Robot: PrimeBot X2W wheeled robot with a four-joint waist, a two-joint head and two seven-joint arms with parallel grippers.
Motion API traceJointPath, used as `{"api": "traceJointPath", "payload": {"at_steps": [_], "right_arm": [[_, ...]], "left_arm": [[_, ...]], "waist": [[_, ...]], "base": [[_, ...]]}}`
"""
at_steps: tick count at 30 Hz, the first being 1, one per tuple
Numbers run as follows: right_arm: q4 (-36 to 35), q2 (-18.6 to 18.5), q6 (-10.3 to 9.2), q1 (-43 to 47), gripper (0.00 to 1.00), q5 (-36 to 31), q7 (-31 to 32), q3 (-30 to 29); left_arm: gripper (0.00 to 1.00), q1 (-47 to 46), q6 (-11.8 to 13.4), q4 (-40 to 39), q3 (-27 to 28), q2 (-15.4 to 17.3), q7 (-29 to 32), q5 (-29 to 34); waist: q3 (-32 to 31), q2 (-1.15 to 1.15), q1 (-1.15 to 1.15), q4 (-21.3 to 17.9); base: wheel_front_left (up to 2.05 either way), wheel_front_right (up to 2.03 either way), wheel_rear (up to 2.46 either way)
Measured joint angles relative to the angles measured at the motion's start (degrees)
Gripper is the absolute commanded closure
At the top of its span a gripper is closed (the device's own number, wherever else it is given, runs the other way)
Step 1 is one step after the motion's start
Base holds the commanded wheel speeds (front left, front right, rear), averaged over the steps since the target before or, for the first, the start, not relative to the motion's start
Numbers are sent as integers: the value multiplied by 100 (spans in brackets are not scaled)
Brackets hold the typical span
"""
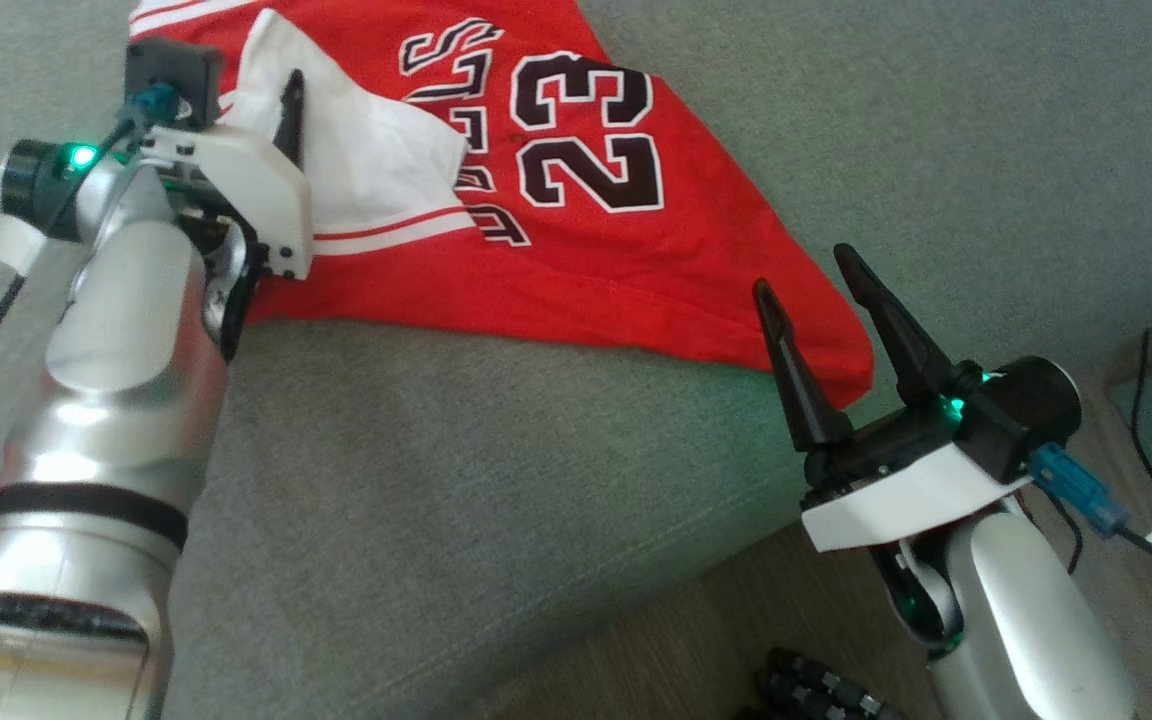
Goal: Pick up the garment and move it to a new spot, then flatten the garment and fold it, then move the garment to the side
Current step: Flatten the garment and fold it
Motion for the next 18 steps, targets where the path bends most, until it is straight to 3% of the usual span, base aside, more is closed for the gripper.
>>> {"api": "traceJointPath", "payload": {"at_steps": [6, 7, 8, 18], "right_arm": [[104, 0, 0, -32, 0, 47, -45, -2], [123, 0, 0, -60, 0, 47, -47, -2], [129, 0, 0, -86, 0, 47, -49, -4], [372, 1, 0, -80, 0, -79, -68, -249]], "left_arm": [[0, -310, -109, 587, -66, -7, -170, 8], [62, -349, -144, 680, -69, -18, -186, 3], [100, -380, -160, 753, -70, -31, -203, 3], [100, -418, -227, 906, -113, -334, -945, -157]], "waist": [[77, 0, 0, -104], [76, 0, 0, -103], [73, 0, 0, -100], [-205, 0, 0, 230]], "base": [[0, 0, 0], [0, 0, 0], [0, 0, 0], [0, 0, 0]]}}
